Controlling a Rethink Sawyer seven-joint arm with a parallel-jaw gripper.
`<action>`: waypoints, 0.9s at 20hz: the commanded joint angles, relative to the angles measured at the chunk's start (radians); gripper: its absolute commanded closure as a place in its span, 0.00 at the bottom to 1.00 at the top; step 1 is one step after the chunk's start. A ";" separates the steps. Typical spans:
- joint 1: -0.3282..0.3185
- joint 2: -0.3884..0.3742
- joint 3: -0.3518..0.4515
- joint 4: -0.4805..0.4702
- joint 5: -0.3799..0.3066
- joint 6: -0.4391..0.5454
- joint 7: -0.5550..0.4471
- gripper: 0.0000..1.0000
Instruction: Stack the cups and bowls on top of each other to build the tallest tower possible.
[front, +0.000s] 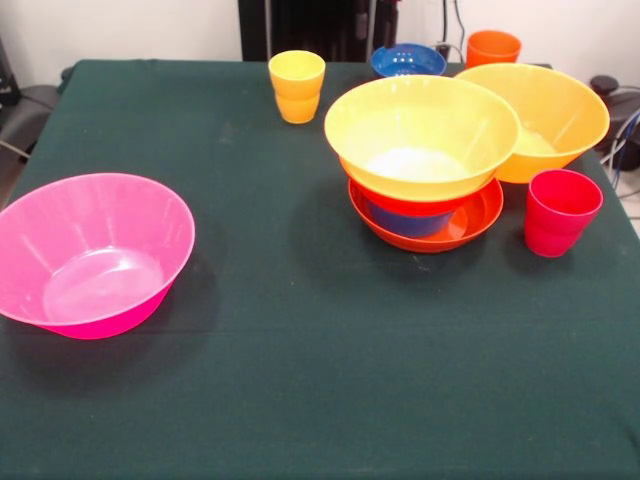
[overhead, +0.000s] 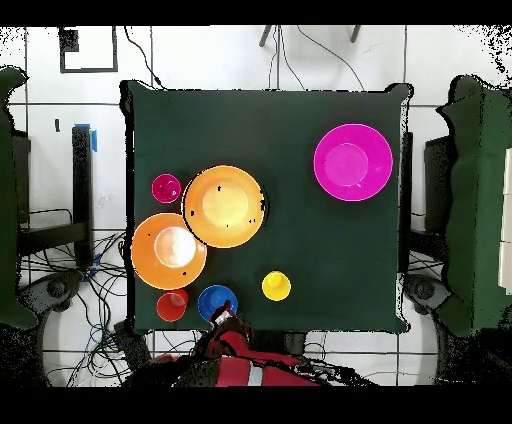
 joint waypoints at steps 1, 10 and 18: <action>0.001 0.076 0.080 -0.154 -0.027 -0.071 0.118 0.00; 0.023 0.153 0.052 -0.187 -0.024 -0.152 0.120 0.00; 0.020 0.227 0.043 -0.212 -0.027 -0.224 0.119 0.00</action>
